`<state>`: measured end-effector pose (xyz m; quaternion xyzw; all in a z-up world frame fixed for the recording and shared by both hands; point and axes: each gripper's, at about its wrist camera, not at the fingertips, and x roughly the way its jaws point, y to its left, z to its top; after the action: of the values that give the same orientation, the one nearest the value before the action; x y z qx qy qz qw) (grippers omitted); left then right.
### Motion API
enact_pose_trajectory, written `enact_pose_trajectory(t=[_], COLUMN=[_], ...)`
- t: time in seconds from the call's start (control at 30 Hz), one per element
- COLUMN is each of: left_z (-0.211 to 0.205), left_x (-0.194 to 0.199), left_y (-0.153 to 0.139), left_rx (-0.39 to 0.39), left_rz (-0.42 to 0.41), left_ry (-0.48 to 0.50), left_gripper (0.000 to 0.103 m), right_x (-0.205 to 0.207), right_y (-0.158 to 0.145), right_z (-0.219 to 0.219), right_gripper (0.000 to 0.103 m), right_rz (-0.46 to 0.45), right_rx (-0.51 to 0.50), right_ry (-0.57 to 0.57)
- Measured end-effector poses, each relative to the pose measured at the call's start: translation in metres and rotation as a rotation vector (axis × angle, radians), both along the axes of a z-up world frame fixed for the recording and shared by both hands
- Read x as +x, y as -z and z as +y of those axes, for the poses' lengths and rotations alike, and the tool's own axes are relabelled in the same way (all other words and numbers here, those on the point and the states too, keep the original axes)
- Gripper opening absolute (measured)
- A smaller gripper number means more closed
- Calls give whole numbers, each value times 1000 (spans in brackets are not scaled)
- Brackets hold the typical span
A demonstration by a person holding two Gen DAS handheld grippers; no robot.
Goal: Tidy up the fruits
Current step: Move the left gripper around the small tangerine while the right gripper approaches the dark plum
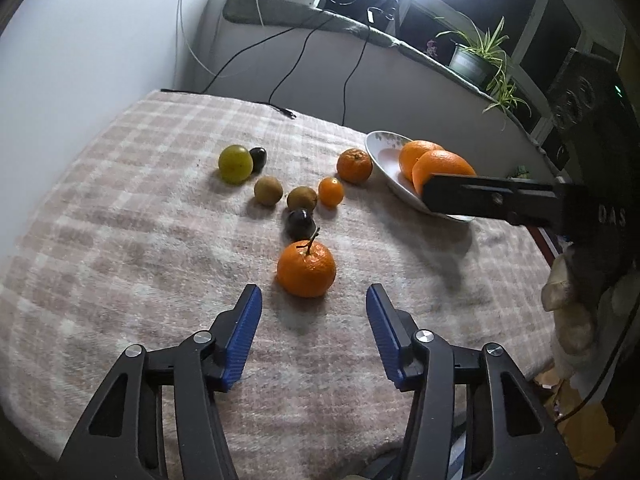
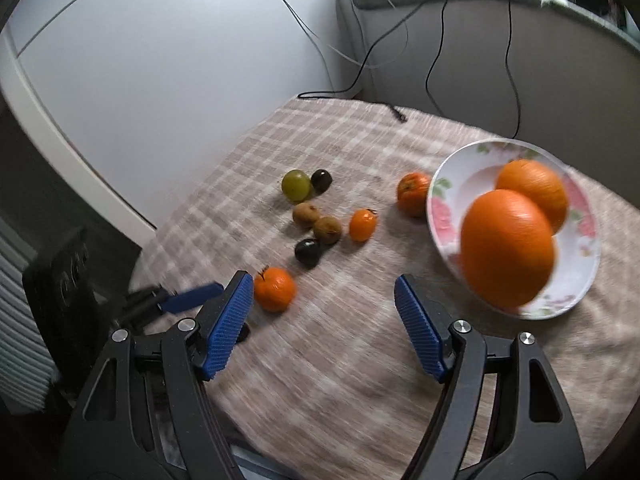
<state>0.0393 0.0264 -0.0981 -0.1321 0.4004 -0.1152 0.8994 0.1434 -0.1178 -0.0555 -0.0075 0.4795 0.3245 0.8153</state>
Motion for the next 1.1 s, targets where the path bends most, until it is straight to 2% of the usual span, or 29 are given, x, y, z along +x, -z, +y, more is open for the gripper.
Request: enact_pose_trajectory(t=[0.03,0.2,0.33,0.77,0.9,1.1], left_z=[0,2,0,0,-1,-2], left_x=[1,8,12,23,26,30], left_y=[1,8,11,15,18,21], left_rx=[-2,-19,-25,-31,-28,-24], left_rz=[2,13,14,19,25,30], left_ry=[-1,-3,1,8,10,8], left_gripper=[52,50,50,49,48,43], right_x=[4,19,29,50,53,56], right_y=[3,24,39,58,62,68], right_z=[3,19,33,64,67,73], right_gripper=[74,55,50,45,40,36], right_rz=[19,126,190,207,208,208], right_rx=[7,26,26,-74,-94,-115], right_ry=[2,9,12,46,45,35])
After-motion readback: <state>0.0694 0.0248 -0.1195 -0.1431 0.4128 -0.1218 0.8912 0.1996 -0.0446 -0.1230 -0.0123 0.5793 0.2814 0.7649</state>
